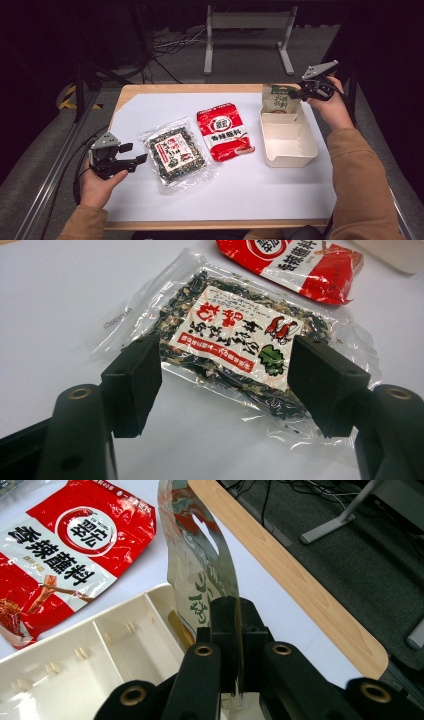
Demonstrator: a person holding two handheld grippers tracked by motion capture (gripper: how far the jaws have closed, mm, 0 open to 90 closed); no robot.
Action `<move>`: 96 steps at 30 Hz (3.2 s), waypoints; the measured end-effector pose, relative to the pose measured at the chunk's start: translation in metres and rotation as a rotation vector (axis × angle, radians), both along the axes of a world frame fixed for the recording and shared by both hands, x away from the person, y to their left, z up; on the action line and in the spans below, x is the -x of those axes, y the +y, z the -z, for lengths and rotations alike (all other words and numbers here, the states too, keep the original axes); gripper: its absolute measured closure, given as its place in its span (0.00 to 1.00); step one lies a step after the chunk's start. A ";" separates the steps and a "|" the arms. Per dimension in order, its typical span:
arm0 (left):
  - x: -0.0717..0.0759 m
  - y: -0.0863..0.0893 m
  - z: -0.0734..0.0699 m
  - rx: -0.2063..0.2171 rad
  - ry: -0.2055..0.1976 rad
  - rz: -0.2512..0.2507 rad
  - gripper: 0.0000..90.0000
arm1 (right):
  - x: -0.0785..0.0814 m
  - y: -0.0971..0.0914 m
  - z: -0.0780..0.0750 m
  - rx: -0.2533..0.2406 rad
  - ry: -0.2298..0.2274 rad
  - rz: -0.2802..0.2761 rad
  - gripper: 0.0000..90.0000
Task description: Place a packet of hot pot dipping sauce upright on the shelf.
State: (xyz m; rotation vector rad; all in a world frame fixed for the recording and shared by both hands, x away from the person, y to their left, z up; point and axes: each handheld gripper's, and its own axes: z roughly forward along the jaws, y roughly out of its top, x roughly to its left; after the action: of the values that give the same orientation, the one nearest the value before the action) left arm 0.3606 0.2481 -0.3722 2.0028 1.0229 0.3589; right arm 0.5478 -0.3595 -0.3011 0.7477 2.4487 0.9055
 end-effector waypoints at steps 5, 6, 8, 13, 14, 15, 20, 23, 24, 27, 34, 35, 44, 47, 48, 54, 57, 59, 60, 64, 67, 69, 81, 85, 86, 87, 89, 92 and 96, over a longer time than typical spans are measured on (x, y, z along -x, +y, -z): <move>-0.001 -0.001 0.000 0.002 0.001 0.003 0.34 | 0.002 0.001 -0.001 0.004 -0.001 0.032 0.90; -0.001 -0.001 0.000 0.002 0.001 0.003 0.34 | 0.002 0.001 -0.001 0.004 -0.001 0.032 0.90; -0.002 -0.001 0.000 -0.002 -0.003 0.007 0.34 | 0.003 0.001 -0.003 -0.025 -0.017 0.052 0.83; -0.005 -0.004 0.000 0.005 0.000 0.013 0.34 | 0.012 0.002 -0.013 -0.110 -0.064 0.081 0.61; -0.006 -0.005 0.000 0.004 -0.002 0.017 0.34 | 0.014 0.002 -0.015 -0.120 -0.077 0.084 0.59; -0.007 -0.005 0.000 0.005 -0.002 0.020 0.34 | 0.016 0.002 -0.017 -0.135 -0.091 0.085 0.57; -0.011 -0.006 -0.003 0.008 -0.008 0.026 0.34 | 0.029 0.004 -0.027 -0.151 -0.151 0.081 0.50; -0.015 -0.006 -0.003 0.004 -0.011 0.031 0.34 | 0.034 0.004 -0.030 -0.148 -0.166 0.085 0.48; -0.015 -0.008 -0.003 0.011 -0.005 0.029 0.34 | 0.037 0.003 -0.033 -0.171 -0.169 0.090 0.48; -0.018 -0.011 -0.005 0.009 -0.010 0.046 0.33 | 0.045 0.001 -0.037 -0.196 -0.198 0.100 0.47; -0.026 -0.018 -0.006 0.014 -0.002 0.065 0.32 | 0.077 0.009 -0.045 -0.258 -0.230 0.041 0.51; -0.027 -0.019 -0.006 0.006 -0.007 0.067 0.32 | 0.083 0.011 -0.045 -0.270 -0.237 0.031 0.51; -0.036 -0.022 -0.012 -0.007 0.017 0.076 0.30 | 0.120 0.038 -0.038 -0.356 -0.177 -0.051 0.59; -0.039 -0.021 -0.013 -0.013 0.012 0.079 0.30 | 0.130 0.047 -0.033 -0.378 -0.185 -0.084 0.62; -0.039 -0.020 -0.013 -0.013 0.009 0.078 0.30 | 0.133 0.050 -0.031 -0.388 -0.181 -0.093 0.63; -0.042 -0.014 -0.012 -0.041 0.009 0.031 0.31 | 0.150 0.065 -0.020 -0.408 -0.134 -0.106 0.60; -0.043 -0.010 -0.009 -0.067 0.020 -0.034 0.31 | 0.159 0.072 -0.013 -0.441 -0.142 -0.145 0.59; -0.045 -0.007 -0.008 -0.062 0.022 -0.044 0.31 | 0.163 0.075 -0.007 -0.463 -0.134 -0.165 0.59; -0.045 -0.007 -0.008 -0.062 0.022 -0.044 0.30 | 0.163 0.075 -0.007 -0.463 -0.134 -0.165 0.59; -0.048 0.000 -0.006 0.006 0.020 -0.044 0.30 | 0.167 0.082 -0.001 -0.445 -0.098 -0.184 0.55; -0.051 -0.003 -0.008 0.052 -0.001 -0.023 0.30 | 0.168 0.085 0.002 -0.443 -0.094 -0.205 0.54; -0.055 -0.008 -0.011 0.054 -0.019 -0.014 0.30 | 0.169 0.088 0.003 -0.440 -0.099 -0.210 0.54; -0.105 -0.068 -0.022 -0.007 -0.012 0.026 0.30 | 0.172 0.093 0.014 -0.423 -0.093 -0.211 0.52; -0.123 -0.080 -0.017 0.016 -0.001 0.018 0.30 | 0.174 0.090 0.018 -0.421 -0.091 -0.203 0.52; -0.127 -0.084 -0.016 0.034 0.011 0.023 0.30 | 0.174 0.089 0.019 -0.418 -0.092 -0.200 0.52; -0.130 -0.086 -0.015 0.036 0.004 0.026 0.30 | 0.175 0.088 0.020 -0.416 -0.093 -0.199 0.52; -0.134 -0.091 -0.013 0.038 -0.003 0.023 0.30 | 0.178 0.086 0.020 -0.412 -0.097 -0.200 0.52; -0.140 -0.099 -0.012 0.023 0.002 0.027 0.30 | 0.181 0.085 0.021 -0.404 -0.101 -0.198 0.52; -0.145 -0.111 -0.012 0.025 -0.001 0.033 0.30 | 0.185 0.082 0.023 -0.403 -0.103 -0.197 0.52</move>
State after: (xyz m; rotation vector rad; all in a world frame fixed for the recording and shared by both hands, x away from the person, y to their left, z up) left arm 0.5053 0.1369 -0.3602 1.9948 0.9881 0.3280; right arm 0.3626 -0.2775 -0.3239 0.5745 2.3031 1.5026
